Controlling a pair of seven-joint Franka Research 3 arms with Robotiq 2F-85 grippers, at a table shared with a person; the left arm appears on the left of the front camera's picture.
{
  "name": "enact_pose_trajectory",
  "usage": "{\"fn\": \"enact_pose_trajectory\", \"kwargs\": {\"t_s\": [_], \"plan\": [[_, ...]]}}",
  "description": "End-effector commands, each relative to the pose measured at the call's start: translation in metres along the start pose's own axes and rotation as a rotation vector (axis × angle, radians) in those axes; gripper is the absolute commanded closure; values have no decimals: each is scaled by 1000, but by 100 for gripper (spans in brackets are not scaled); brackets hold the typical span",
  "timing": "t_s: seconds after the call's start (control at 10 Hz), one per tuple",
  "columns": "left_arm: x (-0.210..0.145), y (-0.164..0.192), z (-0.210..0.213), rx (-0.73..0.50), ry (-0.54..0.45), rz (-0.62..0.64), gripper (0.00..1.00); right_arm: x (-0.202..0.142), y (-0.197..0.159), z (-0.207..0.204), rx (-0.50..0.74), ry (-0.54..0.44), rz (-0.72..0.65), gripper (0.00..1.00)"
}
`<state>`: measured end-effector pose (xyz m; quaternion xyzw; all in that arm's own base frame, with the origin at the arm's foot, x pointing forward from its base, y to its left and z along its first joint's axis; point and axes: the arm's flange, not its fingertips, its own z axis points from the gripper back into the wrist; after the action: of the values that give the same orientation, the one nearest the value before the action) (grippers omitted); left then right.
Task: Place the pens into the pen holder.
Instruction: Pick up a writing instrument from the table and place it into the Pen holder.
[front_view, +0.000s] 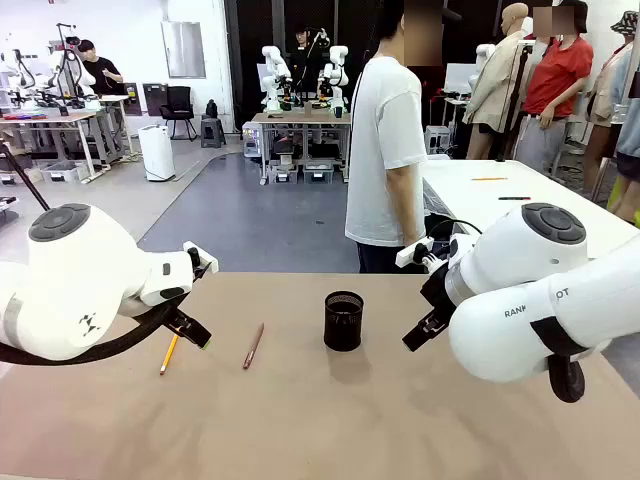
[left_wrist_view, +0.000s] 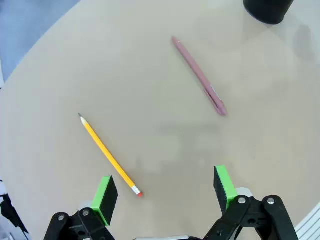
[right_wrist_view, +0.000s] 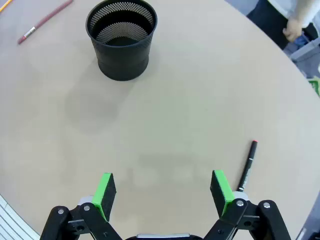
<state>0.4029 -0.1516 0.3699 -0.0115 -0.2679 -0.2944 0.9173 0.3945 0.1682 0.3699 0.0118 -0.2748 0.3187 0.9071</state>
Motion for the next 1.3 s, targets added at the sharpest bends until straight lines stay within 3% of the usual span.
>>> {"fn": "enact_pose_trajectory", "kwargs": {"t_s": [0.0,1.2], "plan": [[0,0,0,0,0,0,0,0,0,0,0,0,0,0],[0,0,0,0,0,0,0,0,0,0,0,0,0,0]]}}
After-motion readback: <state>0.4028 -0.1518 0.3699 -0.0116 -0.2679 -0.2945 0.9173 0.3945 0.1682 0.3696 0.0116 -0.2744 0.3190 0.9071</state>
